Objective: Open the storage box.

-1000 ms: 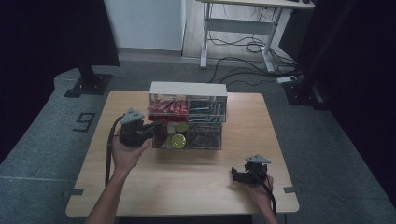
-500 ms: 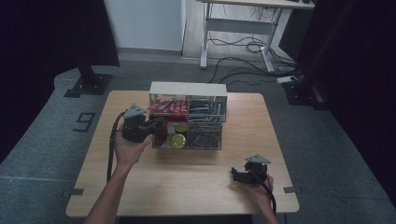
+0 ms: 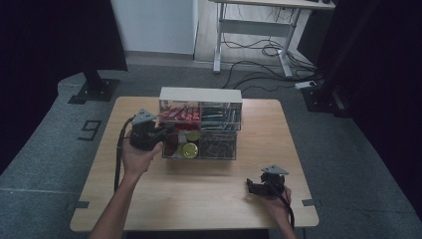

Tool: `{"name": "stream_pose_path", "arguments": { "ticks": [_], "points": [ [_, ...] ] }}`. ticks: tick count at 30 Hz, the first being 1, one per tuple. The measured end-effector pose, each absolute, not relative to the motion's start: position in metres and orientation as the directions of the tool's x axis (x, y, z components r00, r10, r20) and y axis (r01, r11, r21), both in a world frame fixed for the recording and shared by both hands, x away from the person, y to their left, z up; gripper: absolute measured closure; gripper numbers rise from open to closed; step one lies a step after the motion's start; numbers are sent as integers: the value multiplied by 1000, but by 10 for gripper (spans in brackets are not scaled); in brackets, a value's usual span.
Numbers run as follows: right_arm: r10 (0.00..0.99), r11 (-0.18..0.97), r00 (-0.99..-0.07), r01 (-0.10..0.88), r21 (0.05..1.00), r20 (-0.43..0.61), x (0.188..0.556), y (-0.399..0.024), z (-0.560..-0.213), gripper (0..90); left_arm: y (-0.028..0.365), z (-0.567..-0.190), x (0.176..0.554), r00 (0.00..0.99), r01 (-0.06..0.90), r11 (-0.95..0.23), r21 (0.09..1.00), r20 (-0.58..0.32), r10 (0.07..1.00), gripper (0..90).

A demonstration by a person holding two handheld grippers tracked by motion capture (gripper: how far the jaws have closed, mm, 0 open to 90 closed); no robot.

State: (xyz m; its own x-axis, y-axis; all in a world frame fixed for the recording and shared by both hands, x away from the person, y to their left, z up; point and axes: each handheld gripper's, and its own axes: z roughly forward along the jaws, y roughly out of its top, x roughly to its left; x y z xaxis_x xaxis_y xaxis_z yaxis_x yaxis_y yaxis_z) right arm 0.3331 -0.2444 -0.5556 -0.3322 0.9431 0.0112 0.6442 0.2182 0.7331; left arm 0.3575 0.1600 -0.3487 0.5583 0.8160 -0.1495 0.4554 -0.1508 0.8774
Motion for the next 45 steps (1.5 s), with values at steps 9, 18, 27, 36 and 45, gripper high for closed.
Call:
{"name": "stream_pose_path", "arguments": {
  "ticks": [9,18,27,36,45],
  "points": [
    [943,218,-332,644,733,11,333,-244,-556,92,154,-349,356,577,462,-174,870,-145,804,900],
    [944,217,-331,644,734,11,333,-245,-556,95,154,-350,365,565,484,-164,860,-164,809,900],
    [944,218,-331,643,734,10,333,-245,-556,95,154,-344,366,553,473,-152,868,-158,818,900],
    [943,219,-331,643,734,9,333,-245,-556,96,156,-330,370,548,462,-139,876,-159,821,900],
    [944,217,-330,644,734,11,333,-245,-556,99,155,-322,379,538,457,-137,879,-150,830,900]
  ]
}}
